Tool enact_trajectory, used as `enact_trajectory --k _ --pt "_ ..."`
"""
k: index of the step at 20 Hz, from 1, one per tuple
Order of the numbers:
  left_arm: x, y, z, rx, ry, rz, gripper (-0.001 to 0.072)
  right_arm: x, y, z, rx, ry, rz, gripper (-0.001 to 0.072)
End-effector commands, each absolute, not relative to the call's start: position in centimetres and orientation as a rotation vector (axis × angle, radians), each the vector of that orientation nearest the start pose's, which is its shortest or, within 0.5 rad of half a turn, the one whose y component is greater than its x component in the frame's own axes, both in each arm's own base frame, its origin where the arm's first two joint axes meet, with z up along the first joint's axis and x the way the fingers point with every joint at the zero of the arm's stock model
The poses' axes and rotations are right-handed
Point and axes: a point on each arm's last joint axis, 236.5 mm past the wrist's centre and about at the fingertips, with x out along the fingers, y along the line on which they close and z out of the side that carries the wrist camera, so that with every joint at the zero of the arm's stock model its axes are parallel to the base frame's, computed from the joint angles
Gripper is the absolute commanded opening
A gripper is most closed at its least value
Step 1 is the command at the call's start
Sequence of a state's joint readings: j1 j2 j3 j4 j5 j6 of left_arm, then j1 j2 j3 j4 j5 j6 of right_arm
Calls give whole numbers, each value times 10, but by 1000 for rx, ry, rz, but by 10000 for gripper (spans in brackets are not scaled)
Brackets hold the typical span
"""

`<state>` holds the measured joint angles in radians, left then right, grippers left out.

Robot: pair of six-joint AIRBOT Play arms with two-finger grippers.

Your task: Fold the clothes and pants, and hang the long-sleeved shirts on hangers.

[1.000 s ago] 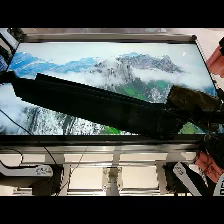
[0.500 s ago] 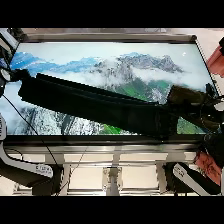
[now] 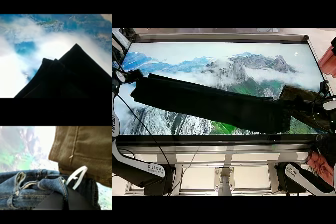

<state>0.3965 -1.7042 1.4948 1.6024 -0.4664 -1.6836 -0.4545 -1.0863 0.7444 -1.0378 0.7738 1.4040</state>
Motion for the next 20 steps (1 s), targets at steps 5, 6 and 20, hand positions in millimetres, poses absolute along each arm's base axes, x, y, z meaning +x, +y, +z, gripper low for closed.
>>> enact_trajectory --k 5,6,20 --pt "570 240 37 -268 545 441 221 358 -87 -33 635 980 -225 50" --pt "571 239 39 -265 536 438 324 358 -87 -35 642 983 -224 111" --pt "496 258 -10 -113 931 426 540 382 -70 82 559 951 -42 389"
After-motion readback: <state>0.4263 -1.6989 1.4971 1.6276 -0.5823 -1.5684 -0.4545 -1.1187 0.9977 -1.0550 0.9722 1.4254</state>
